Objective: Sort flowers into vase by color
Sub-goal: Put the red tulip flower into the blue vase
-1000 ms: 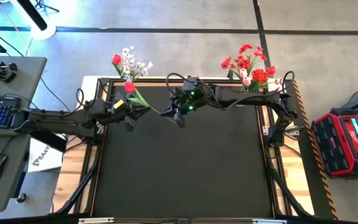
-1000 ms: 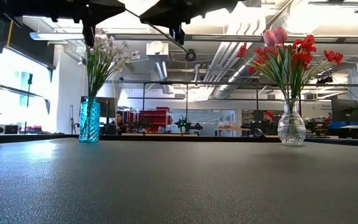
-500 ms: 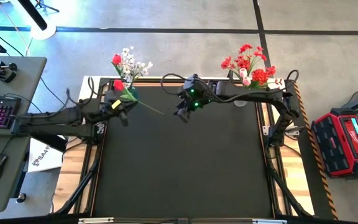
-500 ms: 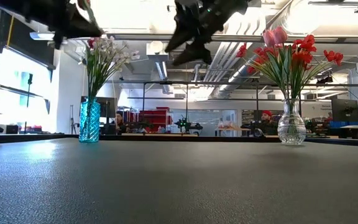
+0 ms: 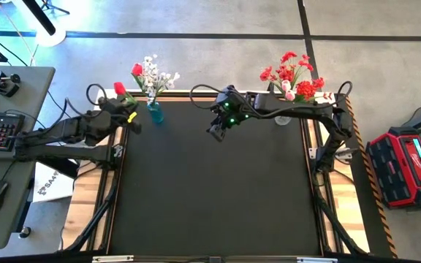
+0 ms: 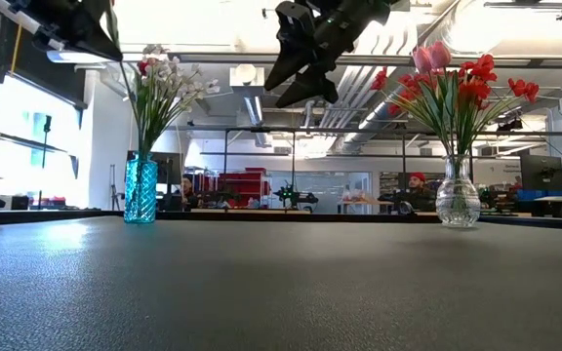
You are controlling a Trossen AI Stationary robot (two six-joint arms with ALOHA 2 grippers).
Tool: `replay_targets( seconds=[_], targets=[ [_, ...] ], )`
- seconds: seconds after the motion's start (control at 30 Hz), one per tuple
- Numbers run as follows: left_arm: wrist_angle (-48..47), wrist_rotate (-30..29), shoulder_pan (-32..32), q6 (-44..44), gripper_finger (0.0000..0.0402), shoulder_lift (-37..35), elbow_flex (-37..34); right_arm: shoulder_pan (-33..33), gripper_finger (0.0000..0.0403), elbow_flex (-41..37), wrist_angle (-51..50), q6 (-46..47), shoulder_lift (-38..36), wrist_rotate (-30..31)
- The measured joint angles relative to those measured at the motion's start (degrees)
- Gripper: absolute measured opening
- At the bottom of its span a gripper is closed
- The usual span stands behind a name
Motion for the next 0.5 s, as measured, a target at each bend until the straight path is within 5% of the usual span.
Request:
replay_targets(
  seconds=[0.5],
  targets=[
    [3.2, -2.5, 1.3, 3.9, 0.0000, 0.0, 0.0, -0.6, 0.0190, 0.0, 0.0, -0.4, 0.0, 0.0]
  ],
)
